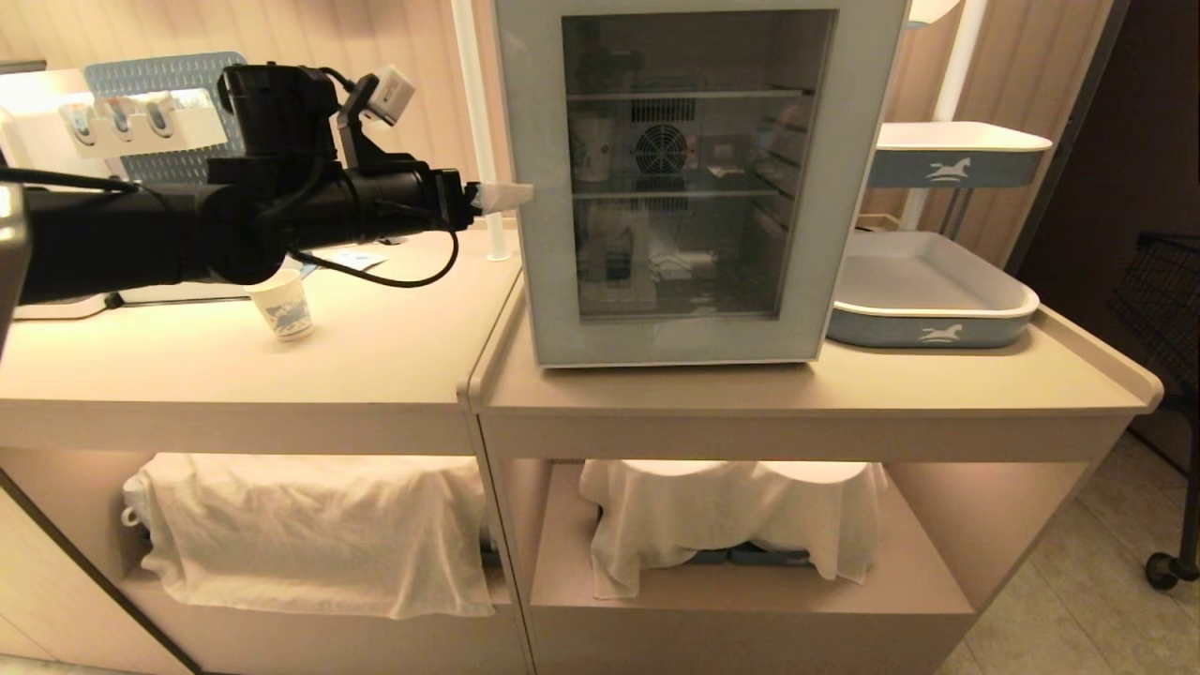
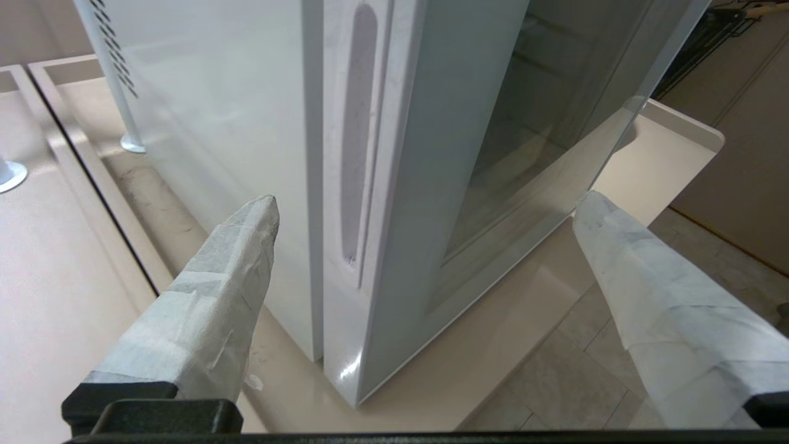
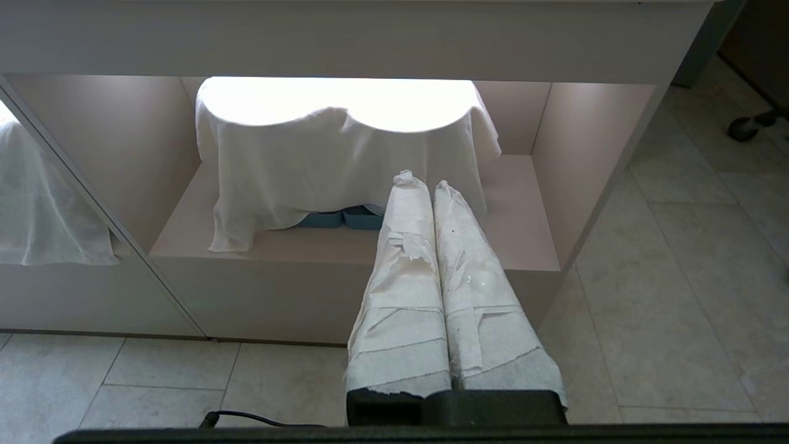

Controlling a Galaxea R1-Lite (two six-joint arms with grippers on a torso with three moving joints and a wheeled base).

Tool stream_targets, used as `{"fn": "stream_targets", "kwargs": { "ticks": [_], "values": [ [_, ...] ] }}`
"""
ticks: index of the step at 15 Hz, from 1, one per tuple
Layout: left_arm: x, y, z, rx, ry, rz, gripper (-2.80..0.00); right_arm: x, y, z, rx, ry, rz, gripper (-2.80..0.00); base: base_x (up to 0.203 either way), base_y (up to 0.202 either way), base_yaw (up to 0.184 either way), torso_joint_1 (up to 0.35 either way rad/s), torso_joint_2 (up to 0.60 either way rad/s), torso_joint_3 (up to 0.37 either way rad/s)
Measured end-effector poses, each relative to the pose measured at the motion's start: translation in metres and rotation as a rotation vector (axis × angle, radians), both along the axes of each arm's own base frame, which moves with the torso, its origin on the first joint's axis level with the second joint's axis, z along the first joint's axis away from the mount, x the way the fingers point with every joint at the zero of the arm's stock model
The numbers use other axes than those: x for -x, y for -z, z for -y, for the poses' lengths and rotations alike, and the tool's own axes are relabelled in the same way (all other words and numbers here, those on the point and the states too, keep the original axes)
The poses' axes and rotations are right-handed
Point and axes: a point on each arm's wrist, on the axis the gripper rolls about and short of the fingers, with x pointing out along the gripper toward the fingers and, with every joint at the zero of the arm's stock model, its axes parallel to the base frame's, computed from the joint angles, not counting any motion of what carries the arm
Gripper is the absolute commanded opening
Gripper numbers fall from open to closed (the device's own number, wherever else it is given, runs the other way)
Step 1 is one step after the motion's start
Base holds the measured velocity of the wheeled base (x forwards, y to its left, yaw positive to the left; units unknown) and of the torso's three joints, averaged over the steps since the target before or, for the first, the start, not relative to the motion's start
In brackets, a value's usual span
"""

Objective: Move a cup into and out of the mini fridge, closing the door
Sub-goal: Open the freezer door

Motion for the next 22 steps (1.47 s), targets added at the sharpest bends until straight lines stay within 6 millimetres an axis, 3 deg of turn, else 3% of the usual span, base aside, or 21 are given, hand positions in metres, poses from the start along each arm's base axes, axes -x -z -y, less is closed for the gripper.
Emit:
{"fn": "stream_targets", "kwargs": {
  "ticks": [6,22],
  "values": [
    [-0.003,-0.012,0.016,0.056,0.032,0.014,0.0,0.0,0.0,0.0,0.0,0.0,0.0,-2.8,0.0,0.0,0.0,0.0,0.0,0.0],
    [0.0,-0.013,0.036,0.08,0.057,0.003,0.0,0.0,0.0,0.0,0.0,0.0,0.0,-2.8,0.0,0.0,0.0,0.0,0.0,0.0]
  ]
}}
